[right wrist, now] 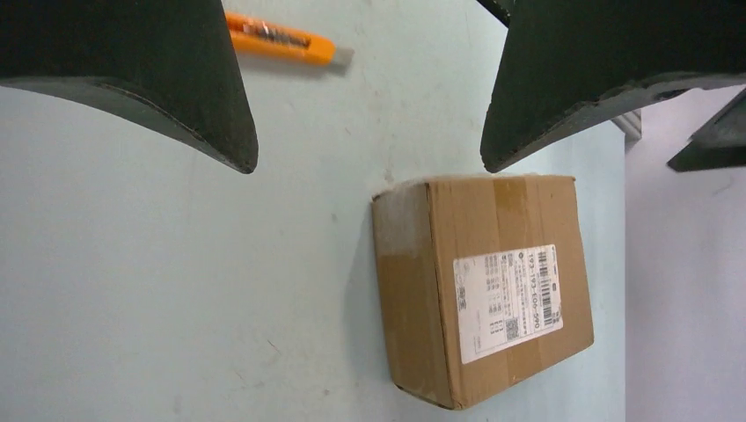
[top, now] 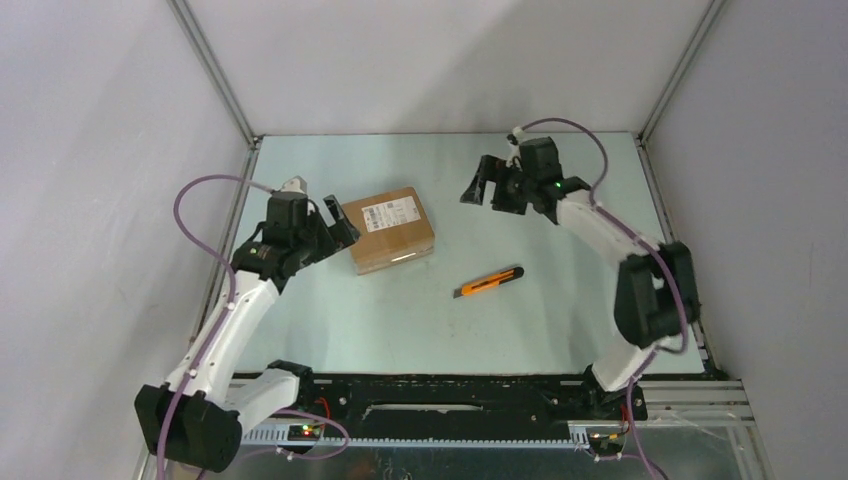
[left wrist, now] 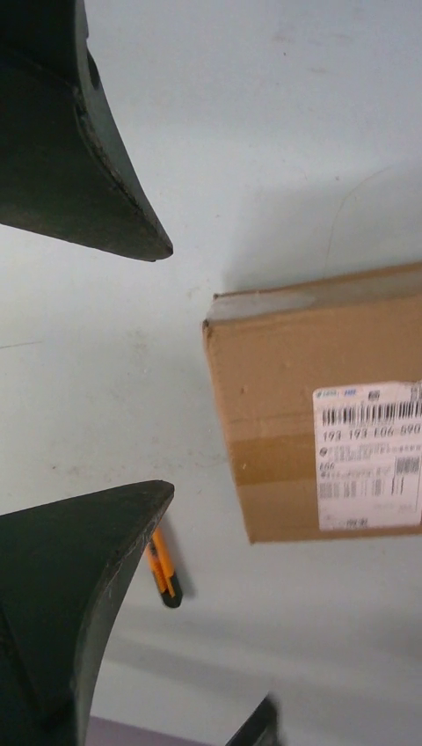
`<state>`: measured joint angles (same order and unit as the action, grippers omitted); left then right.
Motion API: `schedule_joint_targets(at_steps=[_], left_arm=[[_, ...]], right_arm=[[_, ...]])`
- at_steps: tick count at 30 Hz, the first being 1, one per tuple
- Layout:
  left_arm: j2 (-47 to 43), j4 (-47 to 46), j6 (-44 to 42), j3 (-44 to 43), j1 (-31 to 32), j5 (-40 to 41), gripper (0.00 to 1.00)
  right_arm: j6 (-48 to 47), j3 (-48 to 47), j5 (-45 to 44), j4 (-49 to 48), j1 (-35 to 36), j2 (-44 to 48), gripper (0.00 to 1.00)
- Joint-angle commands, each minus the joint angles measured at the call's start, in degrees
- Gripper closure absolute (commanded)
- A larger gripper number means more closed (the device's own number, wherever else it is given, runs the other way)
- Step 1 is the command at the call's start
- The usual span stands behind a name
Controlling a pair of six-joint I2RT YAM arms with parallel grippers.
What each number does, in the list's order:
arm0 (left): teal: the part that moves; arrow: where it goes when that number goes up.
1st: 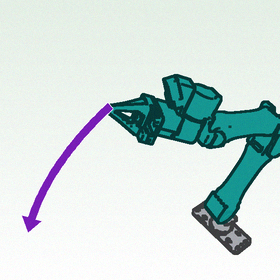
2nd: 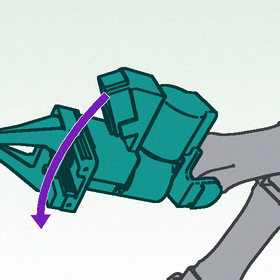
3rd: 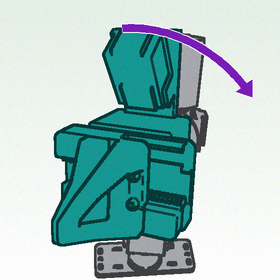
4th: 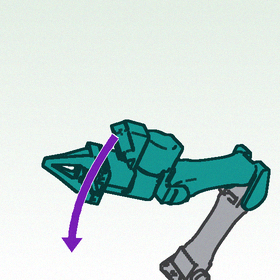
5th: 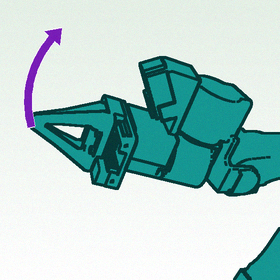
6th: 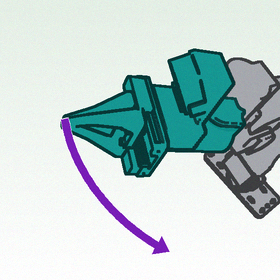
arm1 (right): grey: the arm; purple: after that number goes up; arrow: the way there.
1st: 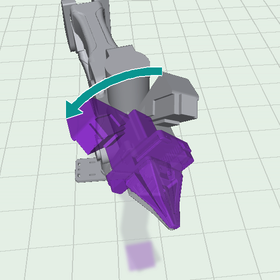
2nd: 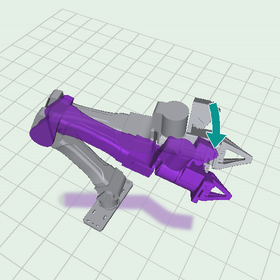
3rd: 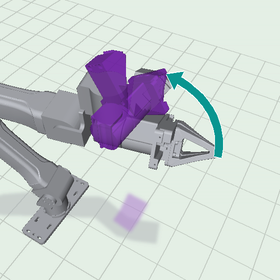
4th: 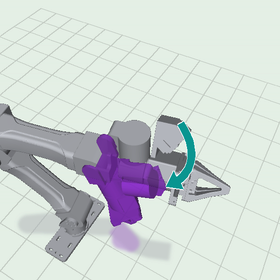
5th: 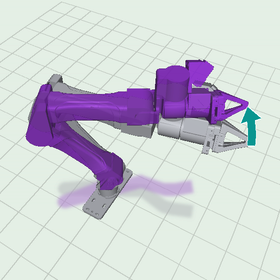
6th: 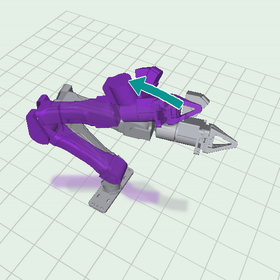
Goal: Unpack the express box
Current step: Move the express box to the center of the board, then adjust the express box at the center of the board.
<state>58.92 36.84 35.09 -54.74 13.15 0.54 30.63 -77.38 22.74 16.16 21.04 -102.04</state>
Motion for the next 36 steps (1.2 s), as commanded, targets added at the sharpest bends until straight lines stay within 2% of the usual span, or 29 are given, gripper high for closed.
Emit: schedule_joint_targets(at_steps=[1,4,6,10,14,16,20,23,25,27,30,36], left_arm=[[1.99,-7.12,1.13,4.21,-4.36,-2.48,0.02],[6.96,-13.12,1.23,3.39,-6.62,-8.09,0.02],[10.69,-13.51,1.55,0.66,-6.87,-7.18,0.02],[17.22,-13.31,2.95,-5.21,-9.75,-0.04,0.02],[29.57,-14.64,1.93,-14.97,-12.35,1.54,0.02],[36.25,-15.08,0.01,-20.73,-12.76,0.04,0.02],[46.72,-13.43,-3.32,-30.48,-12.97,-6.91,0.08],[51.29,-12.62,-3.9,-33.33,-12.97,-9.02,0.11],[53.63,-10.89,-3.96,-34.44,-12.97,-9.2,0.17],[55.0,-9.02,-3.39,-34.31,-12.88,-8.31,0.24],[53.3,-10.25,-0.43,-28.9,-12.57,-7.93,0.33],[41.3,-14.94,5.85,-11.78,-7.84,-4.23,0.39]], right_arm=[[4.93,9.93,-11.16,1.11,2.3,10.15,0.0],[5.77,15.98,-17.09,2.73,5.74,16.77,0.0],[6.91,19.25,-20.34,4.45,6.48,20.74,0.0],[8.75,24.59,-20.26,1.47,6.74,26.21,0.0],[8.32,24.5,-18.44,-3.15,10.91,25.26,0.02],[9.18,24.2,-17.65,-4.98,12.89,24.18,0.02],[11.22,23.86,-16.87,-7.33,14.52,21.97,0.03],[11.67,23.06,-16.18,-9.26,14.91,20.03,0.03],[11.9,21.93,-15.78,-10.04,15.14,18.07,0.03],[12.28,20.71,-14.74,-10.98,15.75,16.09,0.03],[12.63,19.64,-14.08,-12.76,16.71,13.0,0.03],[13.53,18.94,-12.36,-15.31,16.38,8.5,0.03]])
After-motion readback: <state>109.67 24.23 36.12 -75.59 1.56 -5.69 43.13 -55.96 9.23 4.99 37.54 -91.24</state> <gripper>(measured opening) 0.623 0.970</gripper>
